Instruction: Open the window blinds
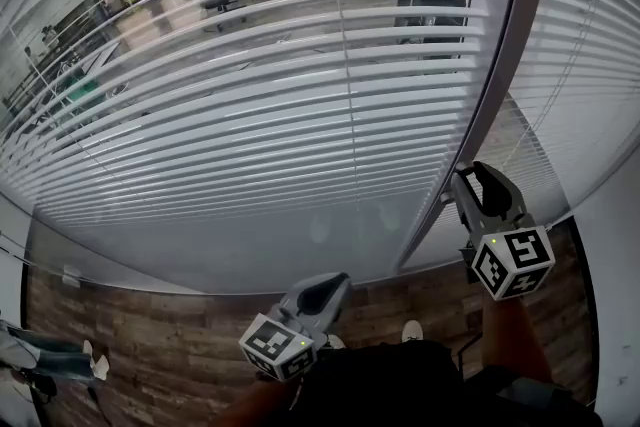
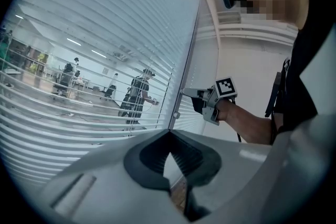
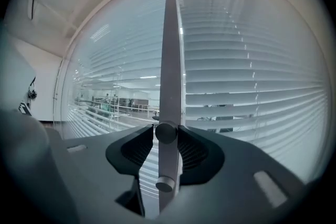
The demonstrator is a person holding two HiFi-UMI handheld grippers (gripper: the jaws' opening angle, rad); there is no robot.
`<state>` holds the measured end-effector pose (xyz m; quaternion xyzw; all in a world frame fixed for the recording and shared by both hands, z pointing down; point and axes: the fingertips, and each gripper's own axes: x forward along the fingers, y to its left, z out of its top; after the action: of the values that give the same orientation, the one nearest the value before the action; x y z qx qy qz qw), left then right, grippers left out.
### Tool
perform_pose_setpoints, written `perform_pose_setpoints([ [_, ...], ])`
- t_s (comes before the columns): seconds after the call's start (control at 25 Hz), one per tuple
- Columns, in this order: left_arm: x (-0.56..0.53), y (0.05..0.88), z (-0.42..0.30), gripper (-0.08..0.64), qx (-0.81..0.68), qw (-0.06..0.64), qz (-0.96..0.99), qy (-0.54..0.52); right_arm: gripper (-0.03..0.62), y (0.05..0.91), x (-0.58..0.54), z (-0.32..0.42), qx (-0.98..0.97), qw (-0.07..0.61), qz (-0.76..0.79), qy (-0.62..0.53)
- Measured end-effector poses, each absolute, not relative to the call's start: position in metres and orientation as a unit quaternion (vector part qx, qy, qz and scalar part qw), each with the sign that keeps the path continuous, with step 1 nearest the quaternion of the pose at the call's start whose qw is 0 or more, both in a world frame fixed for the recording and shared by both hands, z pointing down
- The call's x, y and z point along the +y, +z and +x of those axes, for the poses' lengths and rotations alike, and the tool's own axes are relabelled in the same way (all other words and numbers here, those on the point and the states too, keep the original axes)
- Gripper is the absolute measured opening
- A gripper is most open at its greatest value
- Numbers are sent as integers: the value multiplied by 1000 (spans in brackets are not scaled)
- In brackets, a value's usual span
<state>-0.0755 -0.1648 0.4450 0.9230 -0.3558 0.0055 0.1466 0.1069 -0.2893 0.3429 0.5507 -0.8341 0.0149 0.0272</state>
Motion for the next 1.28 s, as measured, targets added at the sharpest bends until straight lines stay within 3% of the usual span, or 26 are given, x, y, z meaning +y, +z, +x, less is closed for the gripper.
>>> perform_pose_setpoints([
  [0.48,-164,444,-76,0,-355,147,923,3,155,343,-289,108,-831,33,555,11],
  [0.92,-162,444,-76,0,-358,148,922,2,150,343,-288,105,-800,132,573,-117],
  [1.28,-162,442,-73,0,-361,150,920,6,155,345,-285,105,-809,118,566,-102],
])
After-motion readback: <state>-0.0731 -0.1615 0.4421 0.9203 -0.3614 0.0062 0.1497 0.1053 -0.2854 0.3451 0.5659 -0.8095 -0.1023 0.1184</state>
